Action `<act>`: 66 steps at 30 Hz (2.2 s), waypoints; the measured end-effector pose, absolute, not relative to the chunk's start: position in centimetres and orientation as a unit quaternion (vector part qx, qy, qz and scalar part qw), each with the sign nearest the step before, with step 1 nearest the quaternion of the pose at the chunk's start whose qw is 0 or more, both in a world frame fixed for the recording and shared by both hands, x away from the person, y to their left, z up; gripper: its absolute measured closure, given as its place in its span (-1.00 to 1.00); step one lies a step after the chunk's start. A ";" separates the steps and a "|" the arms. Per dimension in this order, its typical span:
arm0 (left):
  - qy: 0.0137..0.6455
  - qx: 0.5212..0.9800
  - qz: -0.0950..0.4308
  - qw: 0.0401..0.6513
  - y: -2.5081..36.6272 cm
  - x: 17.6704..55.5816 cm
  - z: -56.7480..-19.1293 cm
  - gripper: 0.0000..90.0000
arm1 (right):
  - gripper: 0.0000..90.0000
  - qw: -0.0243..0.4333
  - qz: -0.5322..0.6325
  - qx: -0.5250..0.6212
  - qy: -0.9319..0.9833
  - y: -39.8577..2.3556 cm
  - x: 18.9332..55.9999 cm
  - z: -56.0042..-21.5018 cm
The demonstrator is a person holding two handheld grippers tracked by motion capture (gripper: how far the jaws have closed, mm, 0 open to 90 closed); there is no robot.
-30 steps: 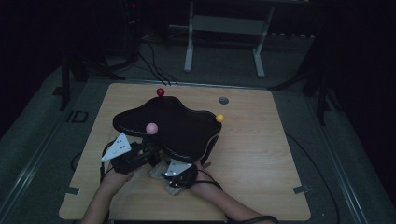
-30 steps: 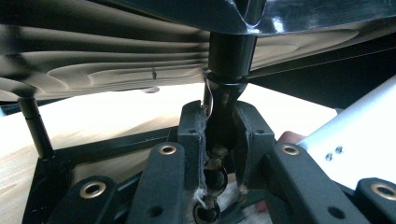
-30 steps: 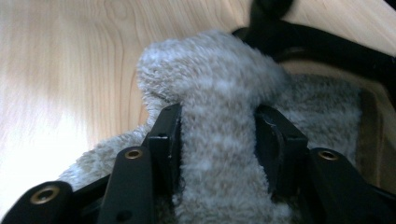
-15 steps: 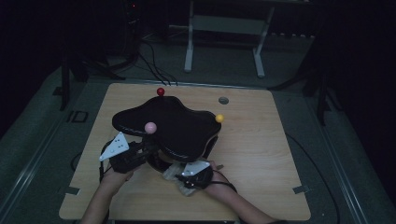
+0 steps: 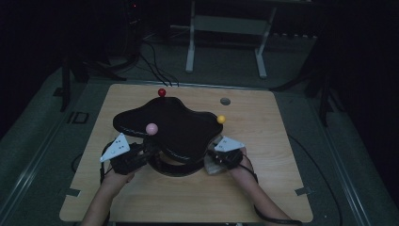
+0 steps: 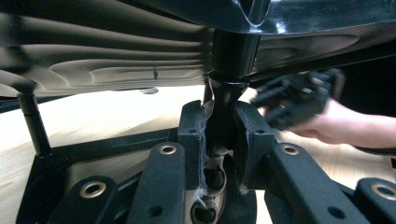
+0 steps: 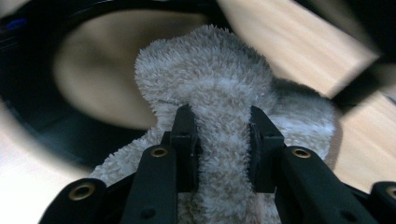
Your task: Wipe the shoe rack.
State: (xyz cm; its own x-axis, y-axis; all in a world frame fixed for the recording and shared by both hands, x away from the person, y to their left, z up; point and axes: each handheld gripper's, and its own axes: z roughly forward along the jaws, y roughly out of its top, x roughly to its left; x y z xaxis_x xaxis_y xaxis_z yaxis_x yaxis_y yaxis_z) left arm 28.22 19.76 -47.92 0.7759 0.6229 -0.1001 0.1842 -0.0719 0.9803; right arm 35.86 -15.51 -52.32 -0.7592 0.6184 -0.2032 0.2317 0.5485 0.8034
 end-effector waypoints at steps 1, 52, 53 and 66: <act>0.283 0.711 0.178 0.619 19.8 28.2 -47.9 0.66 | 0.51 0.240 0.403 0.262 0.843 -15.6 36.5 -52.5; 0.282 0.715 0.187 0.612 19.3 27.9 -47.8 0.66 | 0.57 0.164 0.397 0.256 0.866 -15.3 32.5 -55.4; 0.282 0.713 0.186 0.614 19.3 27.8 -47.9 0.66 | 0.57 0.163 0.395 0.245 0.870 -14.8 31.8 -55.4; 0.259 0.733 0.186 0.600 17.4 26.8 -47.4 0.64 | 0.56 0.161 0.405 0.213 0.875 -14.6 29.9 -53.5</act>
State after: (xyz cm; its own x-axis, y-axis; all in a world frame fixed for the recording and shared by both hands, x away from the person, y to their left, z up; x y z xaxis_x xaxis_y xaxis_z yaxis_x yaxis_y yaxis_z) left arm 26.78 17.35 -47.45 0.7959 0.6042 -0.0384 0.1566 -0.1443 0.9771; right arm 29.87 -14.55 -53.45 -0.8575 0.5029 -0.1084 0.2426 0.5812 0.7768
